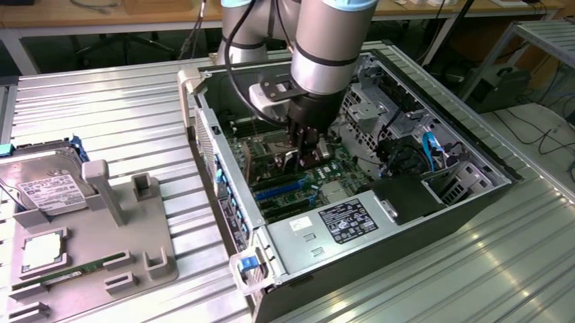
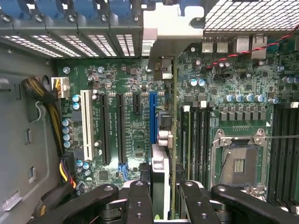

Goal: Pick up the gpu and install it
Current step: 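Insert the gpu into the slot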

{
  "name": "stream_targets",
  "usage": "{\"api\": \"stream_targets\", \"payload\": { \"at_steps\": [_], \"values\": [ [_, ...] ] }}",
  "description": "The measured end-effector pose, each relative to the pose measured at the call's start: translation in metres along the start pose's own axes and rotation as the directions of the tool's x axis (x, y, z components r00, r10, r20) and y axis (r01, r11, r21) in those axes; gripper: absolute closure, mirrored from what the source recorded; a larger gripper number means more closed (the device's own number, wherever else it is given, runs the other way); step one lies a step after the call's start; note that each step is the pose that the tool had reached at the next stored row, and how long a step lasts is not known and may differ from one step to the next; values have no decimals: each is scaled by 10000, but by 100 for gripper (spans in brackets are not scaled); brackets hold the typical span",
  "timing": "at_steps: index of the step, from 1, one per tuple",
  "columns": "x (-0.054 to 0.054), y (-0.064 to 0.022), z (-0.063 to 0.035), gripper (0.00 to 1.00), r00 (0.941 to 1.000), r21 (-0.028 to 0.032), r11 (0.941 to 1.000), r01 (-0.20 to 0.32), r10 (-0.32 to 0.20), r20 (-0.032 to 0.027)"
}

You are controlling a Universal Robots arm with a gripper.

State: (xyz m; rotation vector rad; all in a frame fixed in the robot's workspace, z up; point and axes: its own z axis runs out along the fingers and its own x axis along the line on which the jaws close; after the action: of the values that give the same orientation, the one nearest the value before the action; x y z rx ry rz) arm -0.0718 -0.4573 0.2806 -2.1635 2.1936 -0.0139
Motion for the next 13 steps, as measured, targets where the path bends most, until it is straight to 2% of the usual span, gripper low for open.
{"api": "stream_targets", "payload": {
  "at_steps": [6, 13],
  "values": [
    [102, 3, 38, 72, 10000, 2, 10000, -28, 28, 1],
    [108, 77, 101, 72, 10000, 2, 10000, -75, 75, -5]
  ]
}}
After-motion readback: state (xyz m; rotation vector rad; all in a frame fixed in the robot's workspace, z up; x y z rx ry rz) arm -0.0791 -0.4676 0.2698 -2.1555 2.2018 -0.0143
